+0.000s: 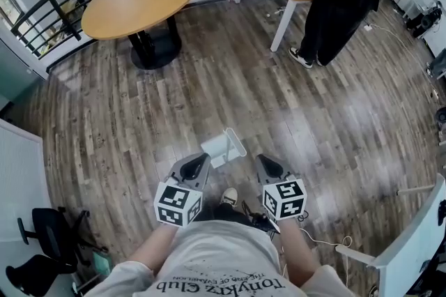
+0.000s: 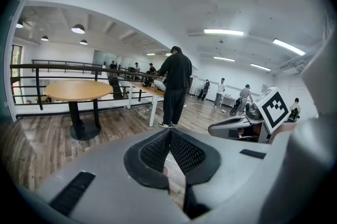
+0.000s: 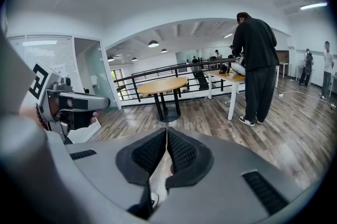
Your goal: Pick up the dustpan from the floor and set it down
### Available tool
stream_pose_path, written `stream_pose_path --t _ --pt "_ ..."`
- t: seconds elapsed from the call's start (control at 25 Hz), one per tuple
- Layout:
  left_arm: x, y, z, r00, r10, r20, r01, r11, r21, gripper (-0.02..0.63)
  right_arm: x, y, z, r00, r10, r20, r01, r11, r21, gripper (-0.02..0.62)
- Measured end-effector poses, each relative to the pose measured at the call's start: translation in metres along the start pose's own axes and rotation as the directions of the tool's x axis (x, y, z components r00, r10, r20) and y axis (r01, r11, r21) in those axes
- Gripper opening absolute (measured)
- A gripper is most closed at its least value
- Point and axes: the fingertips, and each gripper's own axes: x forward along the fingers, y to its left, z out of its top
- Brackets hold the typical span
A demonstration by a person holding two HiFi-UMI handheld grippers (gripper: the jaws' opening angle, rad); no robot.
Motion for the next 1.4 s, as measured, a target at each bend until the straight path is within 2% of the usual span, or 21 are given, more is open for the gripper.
stream_pose_path --t 0.32,0.52,0.96,1.4 --pt "0.007 0.029 0.007 0.998 -0.045 -0.033 0.046 0.998 0.032 0.023 0.010 0.002 0.004 0.997 -0.073 -0.011 0.073 0.996 0.050 0.026" --pt "0.015 0.041 0.015 0.998 -0.056 -0.028 0.057 0.998 0.034 0.023 0.021 -0.001 0.004 0.996 -0.083 -0.028 0.084 0.995 0.051 0.026" --pt "0.046 0.068 0.006 0.995 -0.073 -0.075 0.075 0.997 0.032 0.023 0.063 -0.013 -0.003 0.990 -0.098 -0.103 0.096 0.995 -0.021 0.026" --pt "0.073 0.086 -0.012 0.990 -0.079 -0.115 0.081 0.997 0.007 0.023 0.102 -0.025 -0.029 0.975 -0.112 -0.194 0.102 0.993 -0.061 0.028"
